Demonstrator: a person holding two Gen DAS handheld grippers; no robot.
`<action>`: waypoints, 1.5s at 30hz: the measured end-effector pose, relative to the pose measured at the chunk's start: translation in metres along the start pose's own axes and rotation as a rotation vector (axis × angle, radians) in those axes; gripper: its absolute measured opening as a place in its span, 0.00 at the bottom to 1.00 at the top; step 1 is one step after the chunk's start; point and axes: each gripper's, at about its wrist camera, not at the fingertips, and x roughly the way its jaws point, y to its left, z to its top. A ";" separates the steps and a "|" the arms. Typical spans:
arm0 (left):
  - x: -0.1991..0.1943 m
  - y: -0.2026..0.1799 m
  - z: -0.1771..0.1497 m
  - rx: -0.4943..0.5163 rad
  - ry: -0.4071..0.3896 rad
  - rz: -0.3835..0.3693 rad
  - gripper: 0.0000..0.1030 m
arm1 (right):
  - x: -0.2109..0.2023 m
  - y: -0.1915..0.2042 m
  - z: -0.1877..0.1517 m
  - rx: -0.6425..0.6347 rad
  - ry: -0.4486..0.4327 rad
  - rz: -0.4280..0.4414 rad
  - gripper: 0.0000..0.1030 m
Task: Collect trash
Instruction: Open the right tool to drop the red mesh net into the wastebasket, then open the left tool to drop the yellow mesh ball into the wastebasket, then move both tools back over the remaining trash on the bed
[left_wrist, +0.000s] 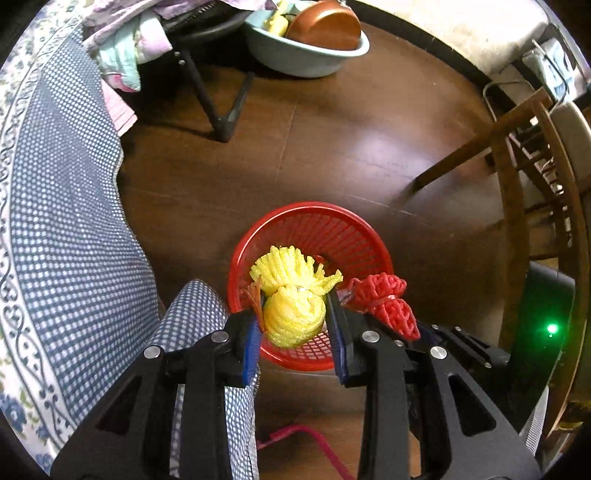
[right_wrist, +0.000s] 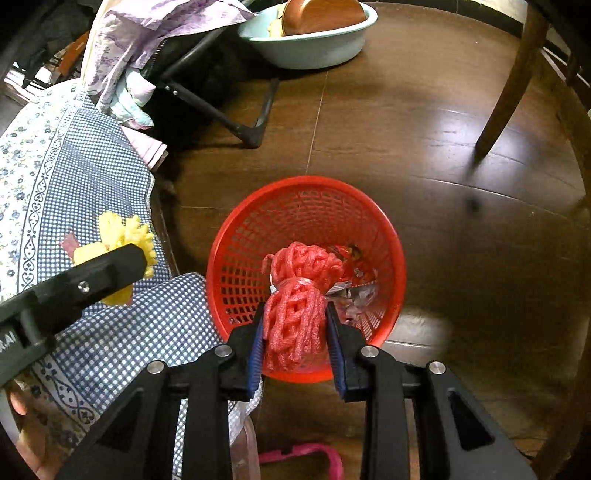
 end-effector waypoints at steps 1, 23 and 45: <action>0.004 -0.001 0.001 0.002 0.006 0.002 0.32 | 0.002 -0.002 0.001 0.004 0.001 -0.001 0.32; 0.035 -0.016 0.008 0.071 0.059 -0.017 0.36 | 0.012 -0.034 -0.026 0.030 0.129 -0.046 0.55; -0.121 -0.030 -0.028 0.135 -0.208 -0.256 0.87 | -0.049 -0.026 -0.033 -0.033 0.067 -0.088 0.54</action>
